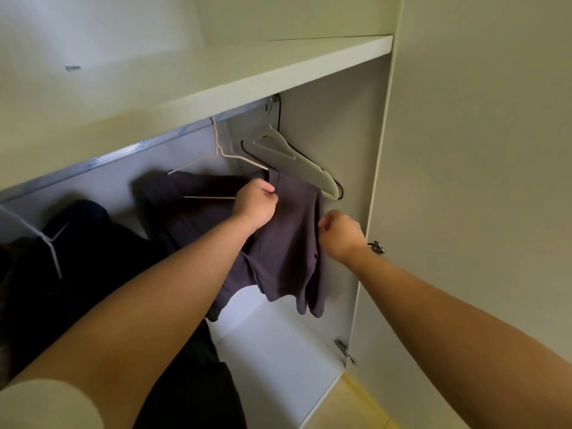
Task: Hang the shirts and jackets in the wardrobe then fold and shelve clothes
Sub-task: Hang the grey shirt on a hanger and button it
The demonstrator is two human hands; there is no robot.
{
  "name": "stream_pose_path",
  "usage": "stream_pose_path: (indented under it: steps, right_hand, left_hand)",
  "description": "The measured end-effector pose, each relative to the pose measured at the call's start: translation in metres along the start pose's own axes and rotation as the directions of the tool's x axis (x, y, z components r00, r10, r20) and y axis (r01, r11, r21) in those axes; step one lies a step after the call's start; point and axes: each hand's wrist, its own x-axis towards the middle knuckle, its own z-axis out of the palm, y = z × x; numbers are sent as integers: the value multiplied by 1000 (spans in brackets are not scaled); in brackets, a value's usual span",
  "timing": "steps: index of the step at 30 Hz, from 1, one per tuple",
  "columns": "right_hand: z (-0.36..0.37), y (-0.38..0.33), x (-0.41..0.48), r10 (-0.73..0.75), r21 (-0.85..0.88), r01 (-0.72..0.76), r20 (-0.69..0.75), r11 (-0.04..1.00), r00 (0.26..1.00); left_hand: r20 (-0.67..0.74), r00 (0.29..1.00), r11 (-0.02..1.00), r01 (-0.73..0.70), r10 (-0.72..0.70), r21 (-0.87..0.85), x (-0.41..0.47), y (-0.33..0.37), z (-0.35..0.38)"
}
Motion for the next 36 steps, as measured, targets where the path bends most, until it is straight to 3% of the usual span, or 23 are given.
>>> stream_pose_path:
  steps: [5,11,16,19,24,29,32,36]
  right_hand:
    - [0,-22,20,-115,-107,107,-71,988,991]
    - [12,-69,46,-352,-352,291,-124,890,928]
    - [35,-103,66,-398,-411,324,-109,852,911]
    - [45,-114,75,-401,-418,340,-65,842,914]
    - [48,-120,84,-361,-419,297,-81,858,929]
    - [48,-121,84,-327,-412,270,-73,870,942]
    - [46,-122,86,-324,-415,269,-67,869,944]
    - [48,-124,85,-321,-411,271,-56,870,945]
  left_hand:
    - [-28,1000,992,-3,6,129,3,-15,-5]
    - [-291,957,974,86,-22,209,15,-50,-70]
    - [-443,893,954,193,-74,229,32,-79,-127]
    - [-402,915,939,167,-34,301,44,-91,-151]
    - [-193,980,883,47,50,468,57,-93,-164]
    - [-181,983,761,84,44,643,64,-79,-166]
    - [-142,988,738,53,59,673,63,-63,-163]
    - [-101,987,779,-37,128,626,62,-35,-147]
